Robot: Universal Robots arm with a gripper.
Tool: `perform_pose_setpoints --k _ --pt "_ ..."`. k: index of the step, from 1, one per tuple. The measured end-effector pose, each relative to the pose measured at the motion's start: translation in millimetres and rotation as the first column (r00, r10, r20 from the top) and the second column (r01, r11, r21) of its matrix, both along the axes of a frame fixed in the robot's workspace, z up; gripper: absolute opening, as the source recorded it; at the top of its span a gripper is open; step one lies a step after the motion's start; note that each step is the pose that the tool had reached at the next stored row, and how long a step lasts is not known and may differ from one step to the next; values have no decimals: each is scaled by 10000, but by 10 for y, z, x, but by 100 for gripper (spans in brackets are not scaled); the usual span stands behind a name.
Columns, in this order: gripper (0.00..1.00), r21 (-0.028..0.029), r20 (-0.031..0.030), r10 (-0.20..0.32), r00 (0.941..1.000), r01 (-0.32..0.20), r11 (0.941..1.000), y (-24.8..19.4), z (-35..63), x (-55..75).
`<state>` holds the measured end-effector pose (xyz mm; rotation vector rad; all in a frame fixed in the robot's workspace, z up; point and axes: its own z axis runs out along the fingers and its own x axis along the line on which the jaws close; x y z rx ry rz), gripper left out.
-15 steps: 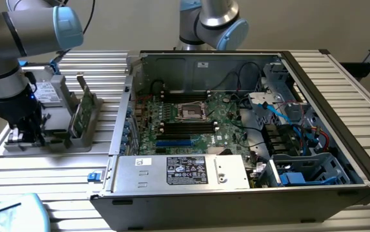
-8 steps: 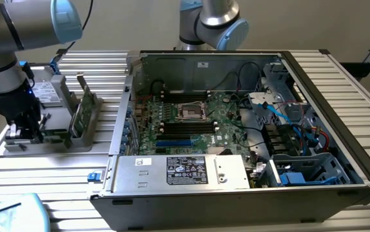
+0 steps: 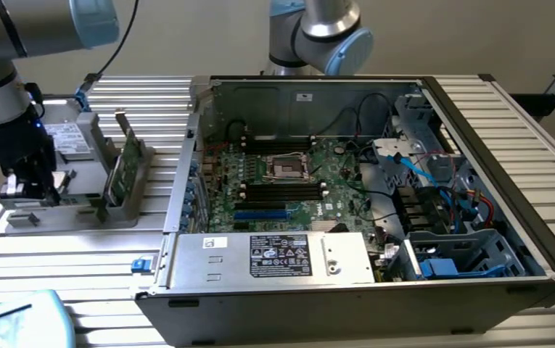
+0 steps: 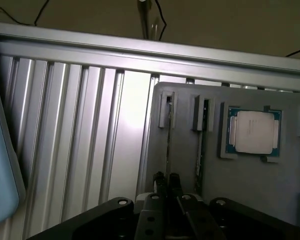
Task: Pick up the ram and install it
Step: 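Pick up the ram and move it above insertion slot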
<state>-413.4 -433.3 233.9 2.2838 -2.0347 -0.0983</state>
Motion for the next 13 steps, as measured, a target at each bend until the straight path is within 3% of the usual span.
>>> perform_pose_setpoints --k 6,13 --pt "14 31 -15 0 10000 0 10000 0 206 60" --pt "14 104 -61 0 10000 0 9999 -5 398 234"
